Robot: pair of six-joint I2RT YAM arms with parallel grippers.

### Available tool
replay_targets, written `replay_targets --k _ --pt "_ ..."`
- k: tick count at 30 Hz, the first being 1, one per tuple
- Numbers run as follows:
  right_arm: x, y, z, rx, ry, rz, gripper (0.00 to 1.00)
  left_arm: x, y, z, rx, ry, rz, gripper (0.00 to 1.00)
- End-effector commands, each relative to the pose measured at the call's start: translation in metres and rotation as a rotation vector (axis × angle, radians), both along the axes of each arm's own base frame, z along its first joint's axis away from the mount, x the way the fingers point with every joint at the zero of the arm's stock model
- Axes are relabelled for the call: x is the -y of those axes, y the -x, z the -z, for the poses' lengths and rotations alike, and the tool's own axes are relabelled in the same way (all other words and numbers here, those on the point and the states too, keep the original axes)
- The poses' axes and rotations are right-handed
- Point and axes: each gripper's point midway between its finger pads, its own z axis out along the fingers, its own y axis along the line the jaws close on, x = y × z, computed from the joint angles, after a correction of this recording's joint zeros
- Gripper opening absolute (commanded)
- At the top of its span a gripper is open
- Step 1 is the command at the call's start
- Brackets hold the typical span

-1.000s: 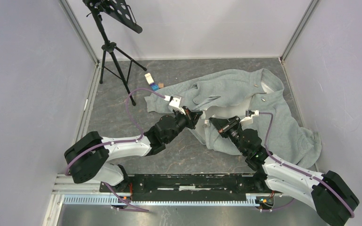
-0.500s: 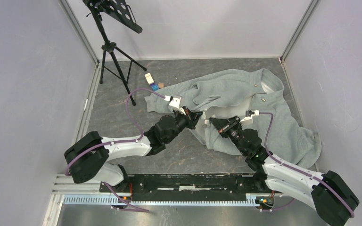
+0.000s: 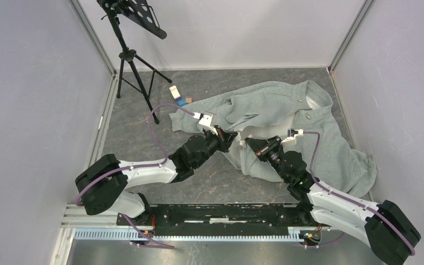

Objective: Zip up the jacket

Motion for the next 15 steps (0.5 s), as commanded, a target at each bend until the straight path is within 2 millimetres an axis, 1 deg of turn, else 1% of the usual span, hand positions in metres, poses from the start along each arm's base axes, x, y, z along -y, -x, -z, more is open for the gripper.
replay_targets --k 1,9,15 --pt "-0.0003 -0.0069 -0.0345 0.087 -0.053 0.024 0.00 0.0092 0.0041 -0.0442 0.043 0.130 0.031 0.02" --pt "-0.0002 -0.0102 -0.0393 0.102 -0.043 0.033 0.00 0.0076 0.0084 -0.0446 0.034 0.142 0.044 0.02" --pt "-0.0025 -0.0103 -0.0327 0.089 -0.029 0.021 0.00 0.0043 0.0102 -0.0471 0.031 0.149 0.042 0.02"
